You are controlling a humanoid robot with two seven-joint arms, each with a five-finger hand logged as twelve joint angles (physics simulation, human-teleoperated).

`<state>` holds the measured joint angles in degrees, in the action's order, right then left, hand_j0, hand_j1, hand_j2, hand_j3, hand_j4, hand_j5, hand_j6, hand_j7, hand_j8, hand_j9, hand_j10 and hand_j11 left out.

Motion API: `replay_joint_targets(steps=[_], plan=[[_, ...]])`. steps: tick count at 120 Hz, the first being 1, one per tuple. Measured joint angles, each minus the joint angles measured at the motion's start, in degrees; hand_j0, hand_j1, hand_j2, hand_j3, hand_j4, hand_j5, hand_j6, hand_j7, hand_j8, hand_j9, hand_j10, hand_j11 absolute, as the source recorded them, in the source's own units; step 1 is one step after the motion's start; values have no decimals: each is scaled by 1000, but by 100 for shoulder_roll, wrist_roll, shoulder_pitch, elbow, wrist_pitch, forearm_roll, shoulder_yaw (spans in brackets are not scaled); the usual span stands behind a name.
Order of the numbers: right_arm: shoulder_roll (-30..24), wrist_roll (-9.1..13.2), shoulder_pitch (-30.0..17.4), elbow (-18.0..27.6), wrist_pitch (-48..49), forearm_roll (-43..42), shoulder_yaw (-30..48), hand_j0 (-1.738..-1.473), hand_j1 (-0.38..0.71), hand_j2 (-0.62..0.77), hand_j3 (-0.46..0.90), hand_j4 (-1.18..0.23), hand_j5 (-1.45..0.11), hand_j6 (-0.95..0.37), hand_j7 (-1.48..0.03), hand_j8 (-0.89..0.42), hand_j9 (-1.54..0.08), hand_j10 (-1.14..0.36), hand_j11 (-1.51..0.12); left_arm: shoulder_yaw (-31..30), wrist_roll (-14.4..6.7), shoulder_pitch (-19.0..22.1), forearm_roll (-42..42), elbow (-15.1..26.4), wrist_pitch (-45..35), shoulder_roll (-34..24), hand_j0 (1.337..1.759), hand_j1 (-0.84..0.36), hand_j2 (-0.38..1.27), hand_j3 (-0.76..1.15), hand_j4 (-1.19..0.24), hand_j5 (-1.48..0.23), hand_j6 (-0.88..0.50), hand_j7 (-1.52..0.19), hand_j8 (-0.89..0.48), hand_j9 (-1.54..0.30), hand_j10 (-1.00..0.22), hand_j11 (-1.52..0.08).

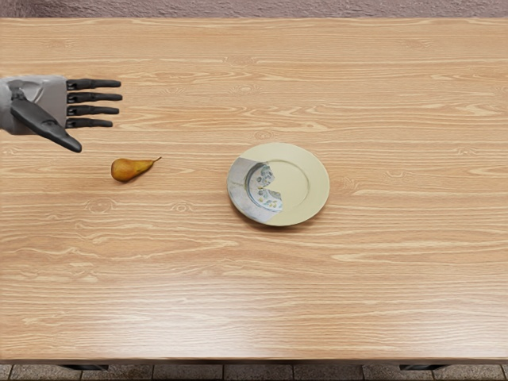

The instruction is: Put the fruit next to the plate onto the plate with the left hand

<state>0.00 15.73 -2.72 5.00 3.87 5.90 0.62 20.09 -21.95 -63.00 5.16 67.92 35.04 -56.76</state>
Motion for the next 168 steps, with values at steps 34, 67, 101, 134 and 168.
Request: replay_joint_targets(steps=[34,67,101,134,168], plan=[[0,1,7,1,0,-26,-63,-1658,-349,0,0,0,0,-1,0,-1,0,0,0,33,-228,-263,-376,101,0,130,1658,317,5,0,-27,-35,-27,-35,-27,-35,-27,-35],[0,0,9,1,0,-28,-70,-1658,-349,0,0,-1,0,-1,0,-1,0,0,0,268,-890,-460,-2119,1052,-1,350,1658,316,5,0,-29,-37,-30,-37,-29,-37,-29,-37],[0,0,9,1,0,-28,-45,-1658,-349,0,0,0,0,-1,0,-1,0,0,0,260,-1276,-442,-4078,1487,-861,699,1658,301,8,0,-44,-54,-45,-53,-45,-53,-44,-53],[0,0,36,1,1,-21,-21,-1658,-349,0,0,-1,0,-1,0,-1,0,0,0,91,-1303,-357,-5382,1441,-2030,1266,1658,264,15,0,-76,-94,-77,-94,-77,-94,-75,-94],[0,0,43,1,2,-19,-9,-1658,-349,0,0,0,0,-1,0,0,0,0,0,-79,-1305,233,-6102,1347,-2875,1546,1658,249,19,0,-90,-111,-91,-111,-91,-110,-89,-110]])
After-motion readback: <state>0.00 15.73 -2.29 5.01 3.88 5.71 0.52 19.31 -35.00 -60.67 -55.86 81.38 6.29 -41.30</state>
